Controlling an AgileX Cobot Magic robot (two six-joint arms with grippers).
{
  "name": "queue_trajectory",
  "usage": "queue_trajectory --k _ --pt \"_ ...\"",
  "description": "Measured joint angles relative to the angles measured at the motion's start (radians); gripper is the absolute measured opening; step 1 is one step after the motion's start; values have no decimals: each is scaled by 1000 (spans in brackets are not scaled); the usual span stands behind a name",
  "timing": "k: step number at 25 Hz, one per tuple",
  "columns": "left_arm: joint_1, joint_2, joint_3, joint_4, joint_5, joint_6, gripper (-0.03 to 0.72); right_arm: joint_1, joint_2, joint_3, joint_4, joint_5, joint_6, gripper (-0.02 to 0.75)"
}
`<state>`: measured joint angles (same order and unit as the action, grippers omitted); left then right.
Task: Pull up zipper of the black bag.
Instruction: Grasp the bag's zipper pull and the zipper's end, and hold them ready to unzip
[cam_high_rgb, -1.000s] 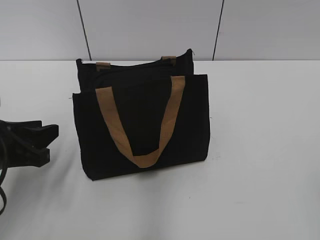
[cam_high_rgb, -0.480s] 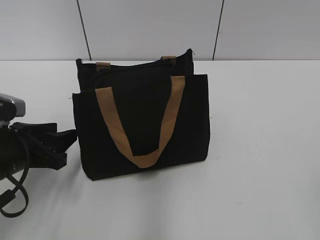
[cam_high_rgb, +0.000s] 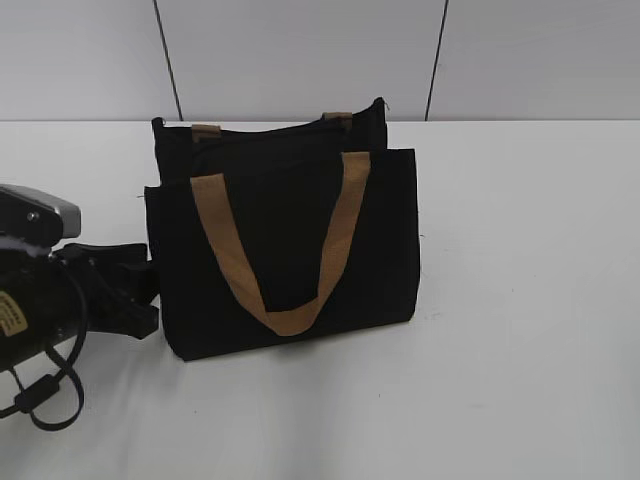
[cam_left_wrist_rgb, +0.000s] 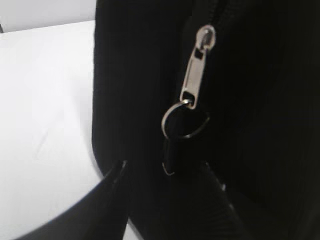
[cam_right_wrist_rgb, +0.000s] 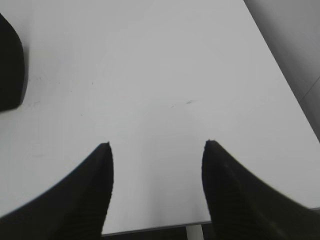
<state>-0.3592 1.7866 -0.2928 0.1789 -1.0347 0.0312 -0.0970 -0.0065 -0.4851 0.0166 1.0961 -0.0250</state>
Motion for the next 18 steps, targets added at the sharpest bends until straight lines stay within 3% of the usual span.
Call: queue_trajectory --k 18 --pt "24 147 -52 62 -106 -1 314 0 0 0 0 0 0 444"
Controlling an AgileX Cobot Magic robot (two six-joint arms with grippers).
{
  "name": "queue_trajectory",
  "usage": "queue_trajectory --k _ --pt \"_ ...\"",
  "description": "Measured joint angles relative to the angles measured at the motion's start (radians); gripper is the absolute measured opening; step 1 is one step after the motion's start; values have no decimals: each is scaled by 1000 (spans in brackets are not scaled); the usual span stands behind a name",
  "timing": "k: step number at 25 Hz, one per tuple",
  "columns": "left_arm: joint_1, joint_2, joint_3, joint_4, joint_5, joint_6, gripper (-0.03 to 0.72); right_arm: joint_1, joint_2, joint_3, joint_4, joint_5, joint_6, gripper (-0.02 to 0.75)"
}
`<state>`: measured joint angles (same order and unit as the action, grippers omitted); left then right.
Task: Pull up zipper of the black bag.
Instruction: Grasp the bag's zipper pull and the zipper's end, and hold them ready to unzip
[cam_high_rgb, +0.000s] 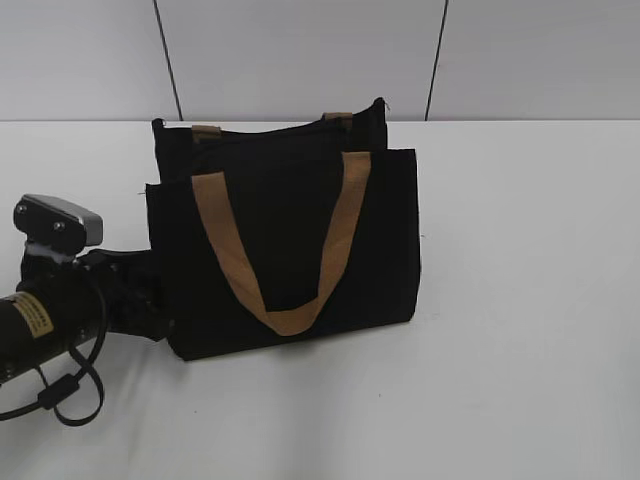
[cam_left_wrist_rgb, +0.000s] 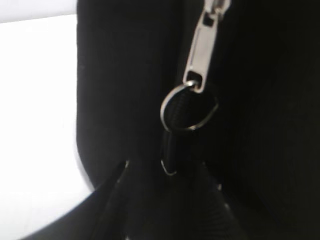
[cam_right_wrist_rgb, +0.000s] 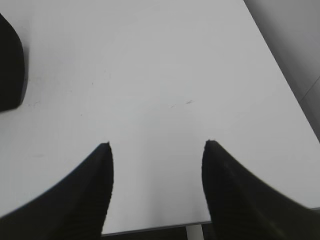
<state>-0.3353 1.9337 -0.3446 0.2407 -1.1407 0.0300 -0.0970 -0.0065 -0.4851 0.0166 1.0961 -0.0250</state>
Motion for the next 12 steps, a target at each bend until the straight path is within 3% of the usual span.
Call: queue_trajectory --k 12 --pt "3 28 -53 41 -11 -1 287 0 0 0 0 0 0 444"
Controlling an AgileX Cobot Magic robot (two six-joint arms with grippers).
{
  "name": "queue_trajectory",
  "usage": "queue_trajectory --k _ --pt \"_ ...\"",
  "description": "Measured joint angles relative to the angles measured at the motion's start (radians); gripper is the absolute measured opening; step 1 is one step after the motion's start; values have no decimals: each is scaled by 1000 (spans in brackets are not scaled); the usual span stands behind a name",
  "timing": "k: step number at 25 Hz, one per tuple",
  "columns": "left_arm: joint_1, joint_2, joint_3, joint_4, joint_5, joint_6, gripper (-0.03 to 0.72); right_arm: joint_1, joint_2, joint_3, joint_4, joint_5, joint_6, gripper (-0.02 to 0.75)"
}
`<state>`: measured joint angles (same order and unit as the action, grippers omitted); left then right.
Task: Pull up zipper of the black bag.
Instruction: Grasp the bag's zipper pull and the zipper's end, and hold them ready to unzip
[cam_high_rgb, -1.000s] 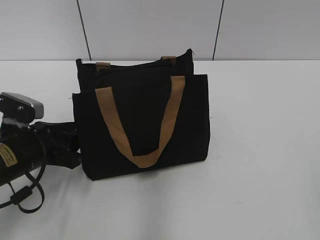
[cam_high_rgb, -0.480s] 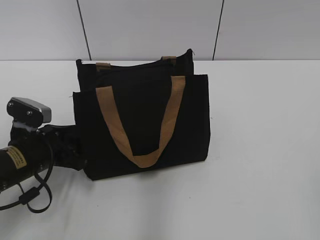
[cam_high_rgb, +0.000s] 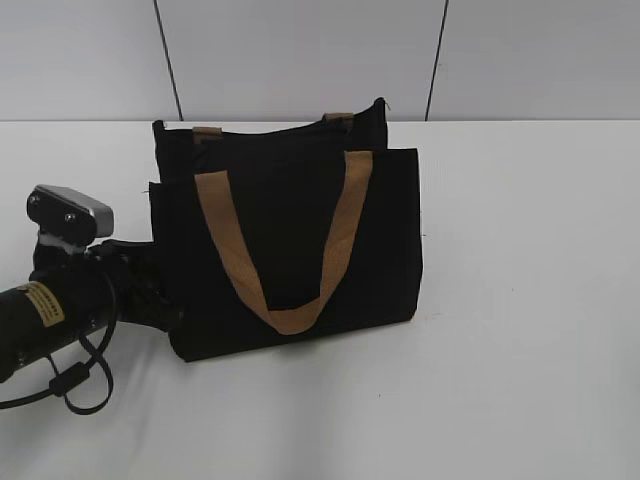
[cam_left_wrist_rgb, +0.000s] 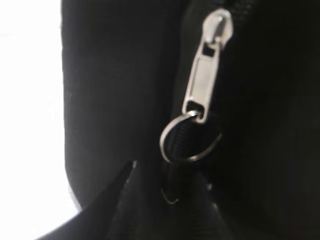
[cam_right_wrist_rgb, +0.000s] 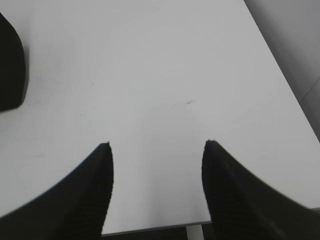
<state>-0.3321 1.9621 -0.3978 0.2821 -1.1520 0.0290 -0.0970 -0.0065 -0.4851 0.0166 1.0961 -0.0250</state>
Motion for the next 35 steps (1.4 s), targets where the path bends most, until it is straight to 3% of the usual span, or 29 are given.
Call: queue_trajectory --k 5,6,11,17,27,35 --pt "0 0 -1 -11 17 -1 46 0 0 0 0 0 0 444" --pt "0 0 -1 -16 19 -1 27 0 0 0 0 0 0 444" --pt "0 -29 5 -42 32 -1 24 0 0 0 0 0 0 444" --pt "0 -229 29 -139 101 -1 23 0 0 0 0 0 1 444" --pt "0 -543 30 -101 262 -1 23 0 0 0 0 0 0 444" --pt "0 -587 -15 -72 383 -9 23 0 0 0 0 0 0 444"
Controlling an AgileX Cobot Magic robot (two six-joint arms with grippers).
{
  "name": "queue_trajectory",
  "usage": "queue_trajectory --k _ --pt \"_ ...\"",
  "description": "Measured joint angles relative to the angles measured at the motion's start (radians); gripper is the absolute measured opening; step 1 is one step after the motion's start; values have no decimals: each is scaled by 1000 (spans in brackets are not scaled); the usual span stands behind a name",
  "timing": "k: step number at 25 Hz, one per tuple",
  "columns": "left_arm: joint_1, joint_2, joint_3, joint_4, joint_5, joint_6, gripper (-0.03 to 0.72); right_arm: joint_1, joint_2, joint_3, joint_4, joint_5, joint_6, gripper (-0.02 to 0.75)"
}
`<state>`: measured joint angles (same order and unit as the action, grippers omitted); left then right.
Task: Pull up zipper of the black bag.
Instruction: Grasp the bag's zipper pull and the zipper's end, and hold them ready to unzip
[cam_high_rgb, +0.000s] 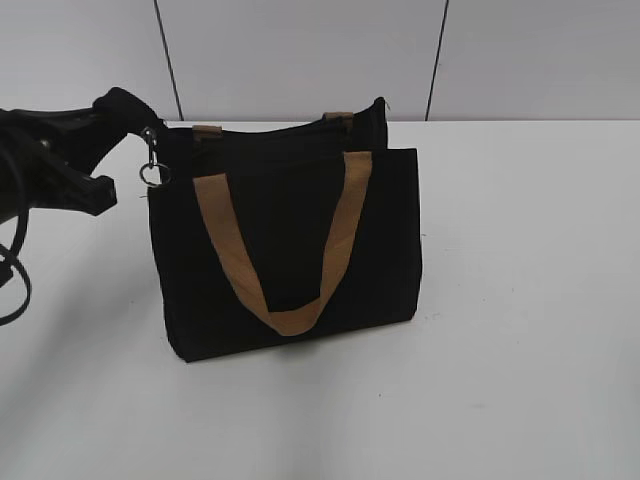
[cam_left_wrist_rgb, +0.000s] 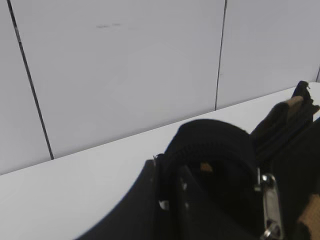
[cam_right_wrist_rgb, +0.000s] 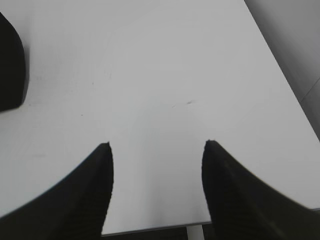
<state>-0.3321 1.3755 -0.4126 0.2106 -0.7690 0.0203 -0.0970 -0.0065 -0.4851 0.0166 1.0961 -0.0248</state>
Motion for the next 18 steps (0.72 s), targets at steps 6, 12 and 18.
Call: queue_trajectory --k 6,12,18 --pt "0 0 -58 23 61 -61 22 1 0 0 29 0 1 444" --pt "0 0 -77 48 92 -111 22 1 142 -10 228 -43 -185 444" --pt "0 -1 -77 68 102 -153 22 44 336 -16 557 -228 -620 444"
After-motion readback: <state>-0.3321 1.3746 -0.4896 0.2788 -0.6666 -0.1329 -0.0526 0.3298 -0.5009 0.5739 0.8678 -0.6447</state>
